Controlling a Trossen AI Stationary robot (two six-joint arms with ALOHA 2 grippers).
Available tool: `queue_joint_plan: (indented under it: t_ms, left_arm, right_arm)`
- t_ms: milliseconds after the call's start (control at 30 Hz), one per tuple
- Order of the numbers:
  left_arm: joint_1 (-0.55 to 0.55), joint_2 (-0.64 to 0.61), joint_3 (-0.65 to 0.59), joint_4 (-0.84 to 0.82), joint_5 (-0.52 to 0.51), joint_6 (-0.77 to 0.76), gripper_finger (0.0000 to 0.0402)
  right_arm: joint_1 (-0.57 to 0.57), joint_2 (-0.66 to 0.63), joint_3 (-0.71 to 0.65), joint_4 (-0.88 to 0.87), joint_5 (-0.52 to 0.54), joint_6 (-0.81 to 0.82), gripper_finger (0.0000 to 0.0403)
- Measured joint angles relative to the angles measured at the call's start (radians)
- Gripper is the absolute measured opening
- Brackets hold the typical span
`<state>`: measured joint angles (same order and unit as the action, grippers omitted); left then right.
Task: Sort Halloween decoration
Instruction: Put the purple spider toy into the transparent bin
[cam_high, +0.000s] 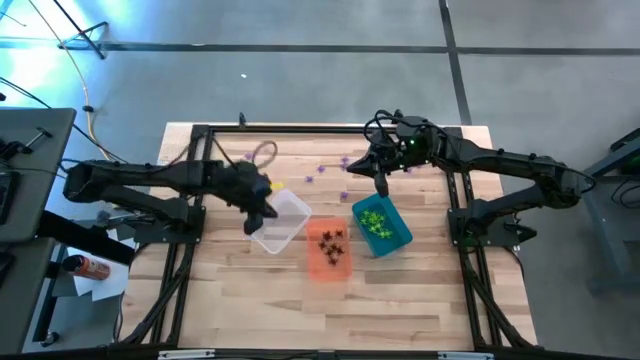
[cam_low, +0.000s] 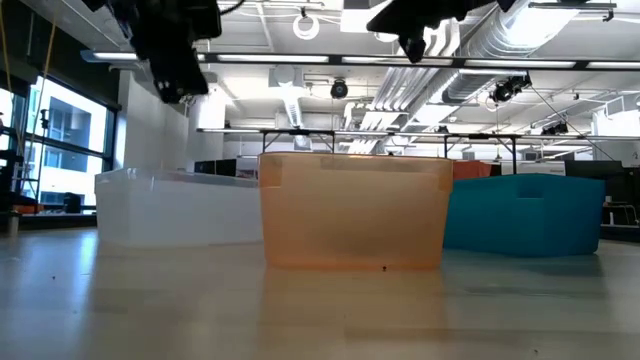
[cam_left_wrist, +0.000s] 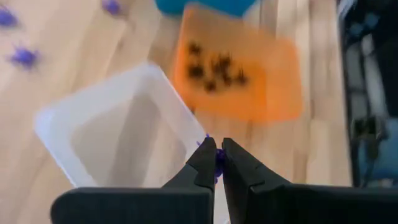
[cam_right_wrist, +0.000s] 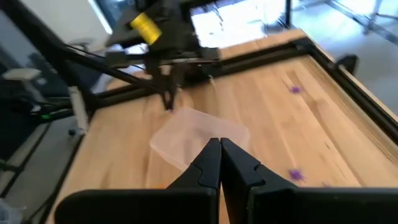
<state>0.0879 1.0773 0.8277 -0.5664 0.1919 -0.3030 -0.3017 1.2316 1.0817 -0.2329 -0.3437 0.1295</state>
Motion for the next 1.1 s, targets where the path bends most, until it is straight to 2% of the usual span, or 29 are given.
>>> queue_joint_plan:
  t_ms: [133,367,533,867,1000,1100]
  left_arm:
    - [-0.026,0.094,-0.042,0.046,-0.029,0.020,0.0000]
    - [-0.013,0.289,-0.060,0.117,-0.054,0.018,0.0006]
    - [0.011,0.361,-0.060,0.125,-0.055,-0.038,0.0034]
    - [0.097,0.327,-0.042,0.098,-0.025,-0.136,0.0164]
    - [0.156,0.263,0.012,0.093,0.006,-0.097,0.0195]
    - [0.209,0.207,0.037,0.116,-0.065,-0.060,0.0202]
  right_arm:
    - [-0.021,0.000,0.000,-0.043,0.057,0.001,0.0000]
    - [-0.048,0.000,0.000,-0.141,0.067,0.013,0.0000]
    - [-0.060,0.000,0.000,-0.274,0.157,0.093,0.0000]
    - [-0.066,0.000,0.000,-0.520,0.246,0.188,0.0000]
    - [-0.101,0.000,0.000,-0.624,0.330,0.302,0.0000]
    - [-0.151,0.002,-0.001,-0.684,0.392,0.316,0.0000]
